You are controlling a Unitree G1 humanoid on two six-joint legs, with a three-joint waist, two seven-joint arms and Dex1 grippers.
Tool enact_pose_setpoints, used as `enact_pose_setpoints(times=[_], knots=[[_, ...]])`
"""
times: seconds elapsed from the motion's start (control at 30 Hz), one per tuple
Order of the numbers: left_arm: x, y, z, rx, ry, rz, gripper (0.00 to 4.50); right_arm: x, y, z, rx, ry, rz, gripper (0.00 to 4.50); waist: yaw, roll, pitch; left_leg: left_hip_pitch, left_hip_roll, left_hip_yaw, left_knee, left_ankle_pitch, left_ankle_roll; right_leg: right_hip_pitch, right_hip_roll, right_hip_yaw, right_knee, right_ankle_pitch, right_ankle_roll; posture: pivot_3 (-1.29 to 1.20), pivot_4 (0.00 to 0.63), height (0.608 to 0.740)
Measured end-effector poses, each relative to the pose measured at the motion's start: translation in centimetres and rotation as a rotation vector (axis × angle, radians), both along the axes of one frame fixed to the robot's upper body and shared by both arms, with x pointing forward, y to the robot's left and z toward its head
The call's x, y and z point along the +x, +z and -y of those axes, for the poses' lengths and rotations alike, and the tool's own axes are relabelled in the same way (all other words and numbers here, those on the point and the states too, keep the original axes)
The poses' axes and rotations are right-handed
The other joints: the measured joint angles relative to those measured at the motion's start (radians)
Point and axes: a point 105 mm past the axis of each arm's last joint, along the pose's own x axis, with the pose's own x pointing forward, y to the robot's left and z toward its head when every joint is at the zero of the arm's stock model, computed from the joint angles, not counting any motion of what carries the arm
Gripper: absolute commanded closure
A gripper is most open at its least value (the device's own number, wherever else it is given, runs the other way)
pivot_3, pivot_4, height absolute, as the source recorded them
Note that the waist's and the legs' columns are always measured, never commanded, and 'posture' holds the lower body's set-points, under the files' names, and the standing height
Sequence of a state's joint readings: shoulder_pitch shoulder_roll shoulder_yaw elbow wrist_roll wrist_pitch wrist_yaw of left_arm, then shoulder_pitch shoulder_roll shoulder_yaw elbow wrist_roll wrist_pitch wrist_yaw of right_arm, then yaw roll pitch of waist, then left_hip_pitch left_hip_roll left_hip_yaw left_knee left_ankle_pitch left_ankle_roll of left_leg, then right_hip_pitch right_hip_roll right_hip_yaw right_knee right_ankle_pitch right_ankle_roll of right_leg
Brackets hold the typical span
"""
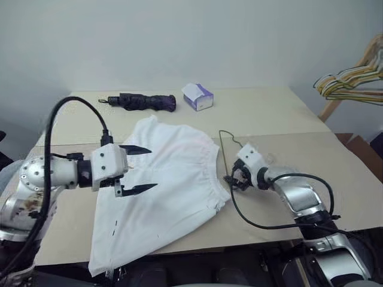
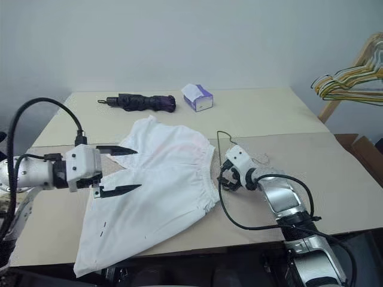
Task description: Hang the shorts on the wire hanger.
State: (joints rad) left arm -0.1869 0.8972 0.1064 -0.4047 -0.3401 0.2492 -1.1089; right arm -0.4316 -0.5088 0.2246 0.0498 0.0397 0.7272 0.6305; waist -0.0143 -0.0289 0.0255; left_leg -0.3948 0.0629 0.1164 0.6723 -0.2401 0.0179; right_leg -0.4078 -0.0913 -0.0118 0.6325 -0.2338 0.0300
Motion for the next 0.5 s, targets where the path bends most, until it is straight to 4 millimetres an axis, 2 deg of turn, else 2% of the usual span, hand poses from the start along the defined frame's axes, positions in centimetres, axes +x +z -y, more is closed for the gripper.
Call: enact_pose_setpoints(times=[0.2,0.5], knots=[[0.4,0.1,0.5,-0.02,0.009,0.005,0.03,-0.9,-0.5,1.7,-0.056,-0.016,-0.006,0.0,0.003,0.0,0.0,0.001,0.0,-0.001,0.001,0.0,0.0,0.003,0.0,-0.001,-0.001,0.0,0.001,-0.02,0.0,0.74],[0.7,-0.3,0.4,-0.004,0.012,0.001,0.03,-4.3,-0.3,7.2,-0.108,-0.105,-0.055,0.0,0.002,0.0,-0.001,0.001,0.0,-0.001,0.003,-0.001,0.0,0.003,-0.001,-0.001,-0.001,-0.001,0.001,-0.03,0.0,0.74]])
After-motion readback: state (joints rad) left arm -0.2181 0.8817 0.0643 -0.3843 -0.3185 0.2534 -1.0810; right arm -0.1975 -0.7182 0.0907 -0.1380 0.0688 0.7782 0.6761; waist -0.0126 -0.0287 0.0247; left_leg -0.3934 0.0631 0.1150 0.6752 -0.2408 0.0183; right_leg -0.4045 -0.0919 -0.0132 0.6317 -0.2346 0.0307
